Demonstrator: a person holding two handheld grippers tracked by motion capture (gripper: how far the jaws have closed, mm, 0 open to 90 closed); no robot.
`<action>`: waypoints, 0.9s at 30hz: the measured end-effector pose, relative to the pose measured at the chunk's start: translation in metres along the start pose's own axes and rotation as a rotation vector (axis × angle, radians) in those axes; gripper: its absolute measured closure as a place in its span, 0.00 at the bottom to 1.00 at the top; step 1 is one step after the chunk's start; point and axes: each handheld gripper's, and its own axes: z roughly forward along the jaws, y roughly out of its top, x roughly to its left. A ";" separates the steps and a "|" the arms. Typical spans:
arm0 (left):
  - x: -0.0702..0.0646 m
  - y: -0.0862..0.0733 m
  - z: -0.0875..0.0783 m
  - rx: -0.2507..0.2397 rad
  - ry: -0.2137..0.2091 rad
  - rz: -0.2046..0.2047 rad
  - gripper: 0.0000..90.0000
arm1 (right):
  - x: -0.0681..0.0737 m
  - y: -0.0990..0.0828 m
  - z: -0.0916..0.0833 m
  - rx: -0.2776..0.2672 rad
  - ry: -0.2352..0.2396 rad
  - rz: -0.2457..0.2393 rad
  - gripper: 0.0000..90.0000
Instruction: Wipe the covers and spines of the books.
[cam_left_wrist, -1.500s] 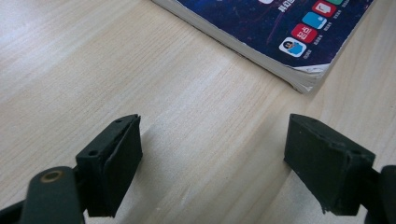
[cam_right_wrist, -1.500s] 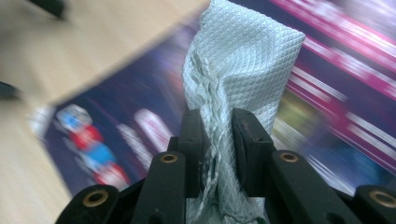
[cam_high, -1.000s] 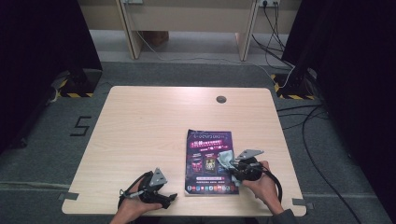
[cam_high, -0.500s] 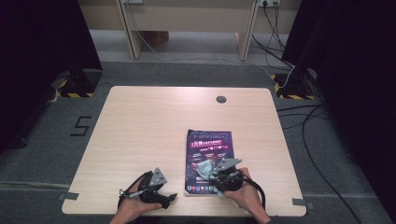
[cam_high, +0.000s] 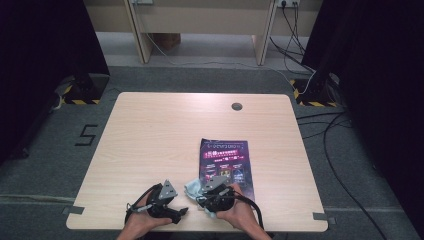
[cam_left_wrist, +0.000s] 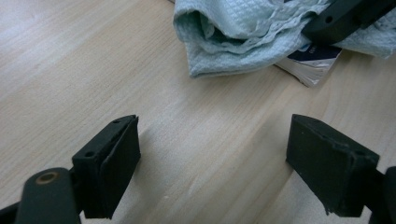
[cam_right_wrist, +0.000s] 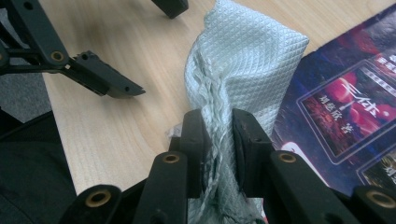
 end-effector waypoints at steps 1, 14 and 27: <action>0.000 0.000 0.000 0.000 0.000 0.000 0.18 | 0.000 0.000 0.000 0.000 0.000 0.000 0.85; 0.008 -0.006 -0.009 -0.005 0.008 -0.023 0.21 | 0.006 -0.004 -0.002 -0.004 0.018 0.000 0.85; 0.011 -0.009 -0.014 -0.011 0.025 -0.034 0.21 | -0.057 -0.070 -0.062 0.007 -0.142 0.180 0.86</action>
